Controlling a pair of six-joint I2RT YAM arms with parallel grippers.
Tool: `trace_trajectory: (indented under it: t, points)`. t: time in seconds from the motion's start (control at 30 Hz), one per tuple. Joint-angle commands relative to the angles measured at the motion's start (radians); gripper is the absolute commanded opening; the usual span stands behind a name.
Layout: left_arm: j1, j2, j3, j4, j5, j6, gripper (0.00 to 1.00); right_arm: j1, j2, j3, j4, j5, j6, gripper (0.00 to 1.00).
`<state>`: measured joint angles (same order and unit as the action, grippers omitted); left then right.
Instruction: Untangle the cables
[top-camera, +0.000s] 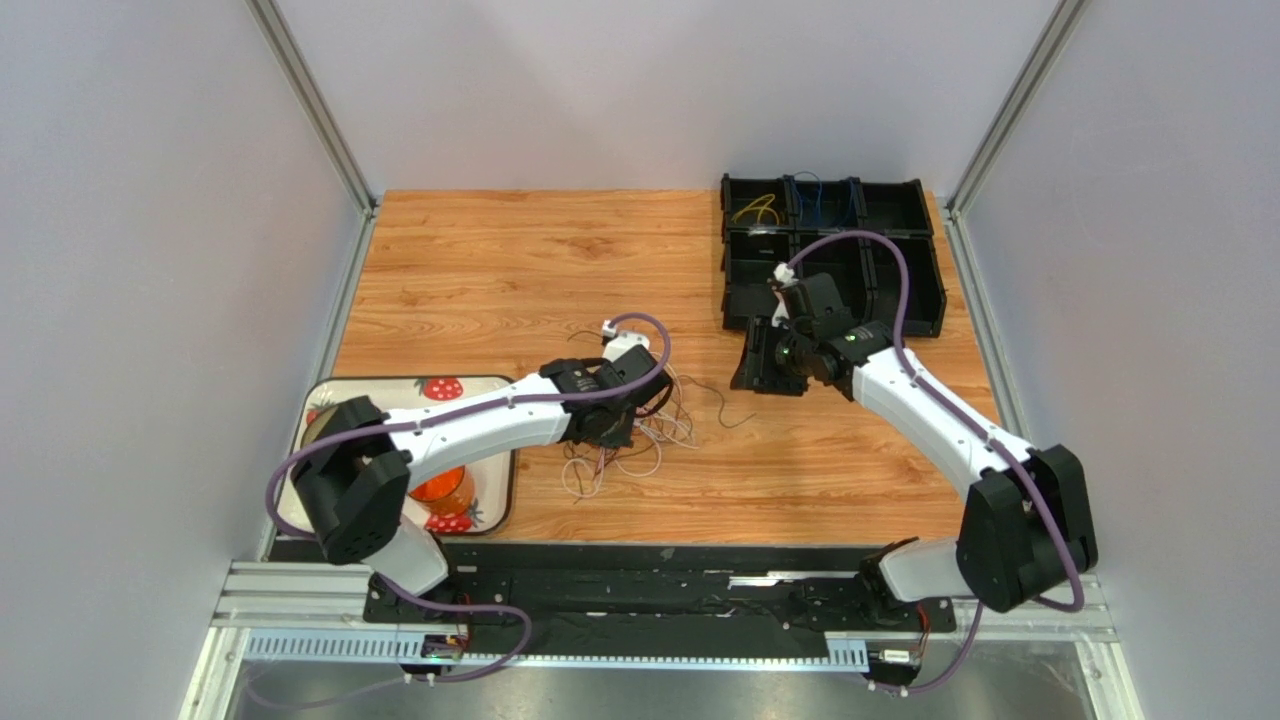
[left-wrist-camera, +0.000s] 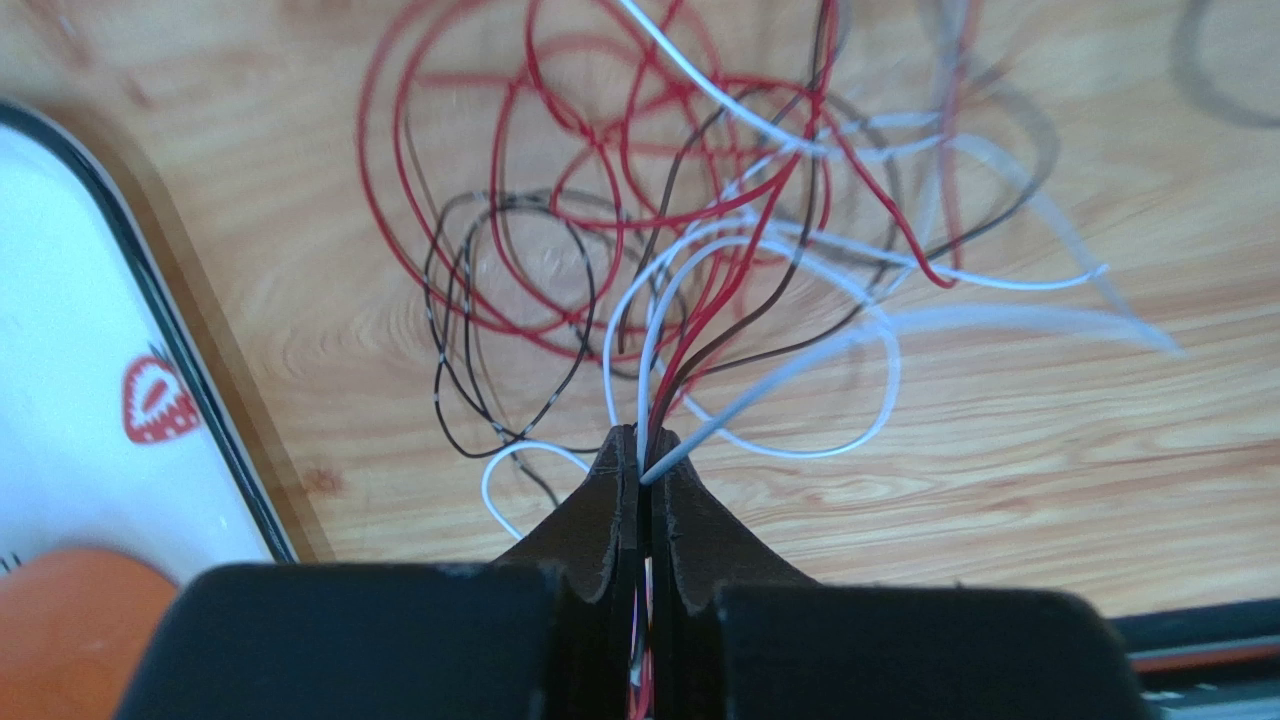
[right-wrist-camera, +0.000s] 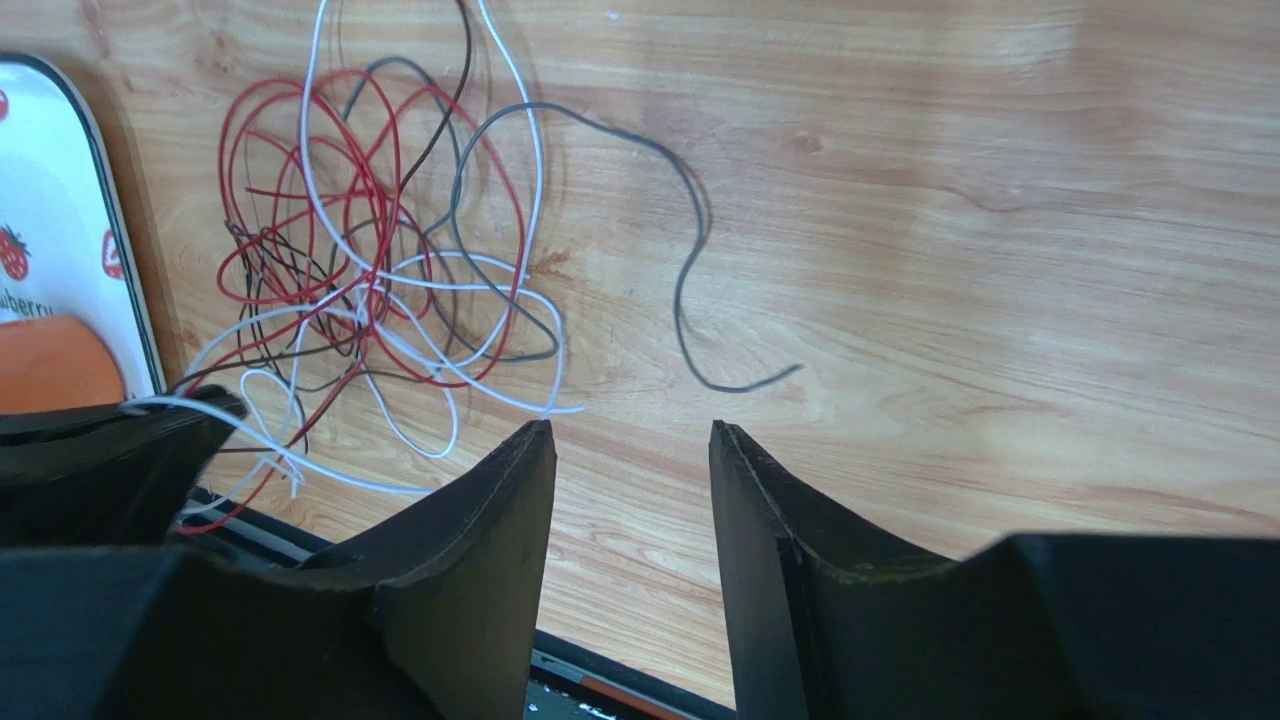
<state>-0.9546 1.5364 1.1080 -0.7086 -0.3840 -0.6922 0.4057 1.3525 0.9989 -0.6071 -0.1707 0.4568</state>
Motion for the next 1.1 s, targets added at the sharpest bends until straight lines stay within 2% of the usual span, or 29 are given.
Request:
trace_trajectory:
  t: [0.0,0.37,0.57,1.07]
  points:
    - [0.004,0.05,-0.017,0.011,0.017,-0.061,0.0,0.036,0.062,0.072,0.053,-0.038,0.034,0.46]
    - [0.007,0.145,-0.068,0.047,0.03,-0.067,0.0,0.162,0.281,0.239,0.053,0.013,0.108,0.43]
    - [0.007,0.238,-0.141,0.139,0.057,-0.07,0.0,0.216,0.428,0.345,0.006,0.04,0.079,0.41]
    - [0.005,0.218,-0.201,0.215,0.045,-0.075,0.0,0.254,0.54,0.391,-0.043,0.097,0.043,0.35]
